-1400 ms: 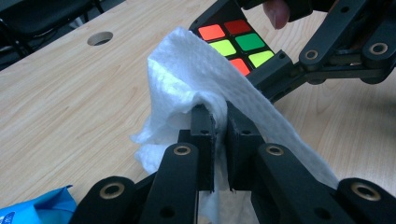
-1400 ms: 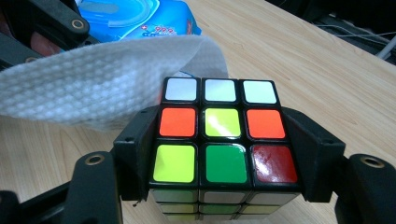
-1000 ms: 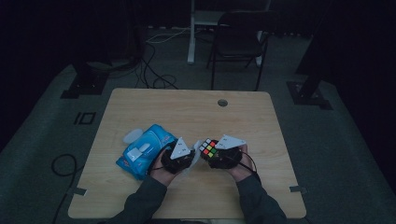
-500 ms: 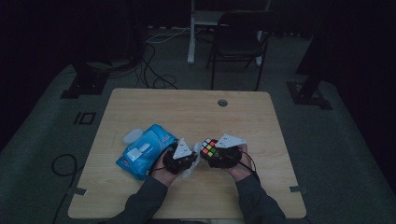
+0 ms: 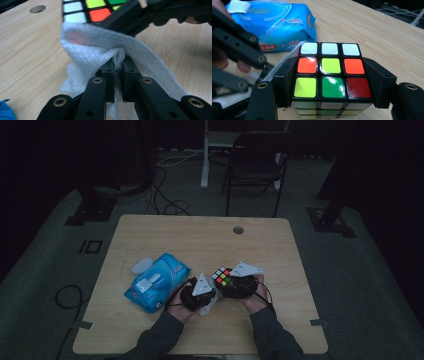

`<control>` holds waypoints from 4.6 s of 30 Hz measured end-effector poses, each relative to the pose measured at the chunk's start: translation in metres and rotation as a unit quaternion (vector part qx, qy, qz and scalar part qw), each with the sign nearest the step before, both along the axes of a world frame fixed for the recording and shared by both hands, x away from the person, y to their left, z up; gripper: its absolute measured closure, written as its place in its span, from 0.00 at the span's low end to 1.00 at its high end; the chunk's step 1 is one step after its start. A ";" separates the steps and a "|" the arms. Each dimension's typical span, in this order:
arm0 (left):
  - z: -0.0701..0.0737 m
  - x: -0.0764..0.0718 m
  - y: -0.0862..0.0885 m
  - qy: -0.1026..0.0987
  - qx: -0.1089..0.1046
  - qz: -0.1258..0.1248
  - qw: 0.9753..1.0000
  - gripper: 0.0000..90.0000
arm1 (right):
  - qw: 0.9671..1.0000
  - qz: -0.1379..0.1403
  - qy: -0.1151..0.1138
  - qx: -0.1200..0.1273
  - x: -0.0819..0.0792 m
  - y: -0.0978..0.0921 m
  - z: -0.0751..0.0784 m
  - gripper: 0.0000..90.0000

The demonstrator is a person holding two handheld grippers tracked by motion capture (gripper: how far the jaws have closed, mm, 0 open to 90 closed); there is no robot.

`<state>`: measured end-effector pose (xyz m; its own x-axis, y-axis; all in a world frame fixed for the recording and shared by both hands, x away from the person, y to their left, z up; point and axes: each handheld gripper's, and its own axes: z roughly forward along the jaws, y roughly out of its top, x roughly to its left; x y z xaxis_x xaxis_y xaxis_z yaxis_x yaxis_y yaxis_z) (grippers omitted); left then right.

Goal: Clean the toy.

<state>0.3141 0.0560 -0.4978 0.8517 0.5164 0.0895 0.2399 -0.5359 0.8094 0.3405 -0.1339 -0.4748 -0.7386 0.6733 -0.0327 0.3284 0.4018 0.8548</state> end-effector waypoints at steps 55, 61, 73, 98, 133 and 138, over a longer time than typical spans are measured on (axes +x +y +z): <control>-0.007 -0.004 -0.022 -0.044 -0.026 0.030 0.998 0.93 | 0.994 -0.076 0.059 0.049 0.020 0.008 -0.001 0.38; -0.009 0.000 -0.025 -0.041 -0.031 0.030 0.998 0.93 | 0.993 -0.084 0.062 0.050 0.020 0.007 0.000 0.38; -0.016 0.004 -0.034 -0.040 -0.044 0.033 0.998 0.93 | 0.991 -0.075 0.077 0.077 0.019 0.006 0.001 0.38; -0.006 -0.007 -0.029 -0.074 -0.069 0.041 0.994 0.93 | 0.990 -0.062 0.089 0.087 0.018 0.005 -0.001 0.38; -0.013 -0.005 -0.035 -0.083 -0.048 0.047 0.994 0.93 | 0.980 -0.066 0.115 0.148 0.016 0.000 0.007 0.38; -0.006 -0.007 -0.033 -0.090 -0.061 0.048 0.993 0.93 | 0.980 -0.068 0.116 0.145 0.016 -0.001 0.006 0.38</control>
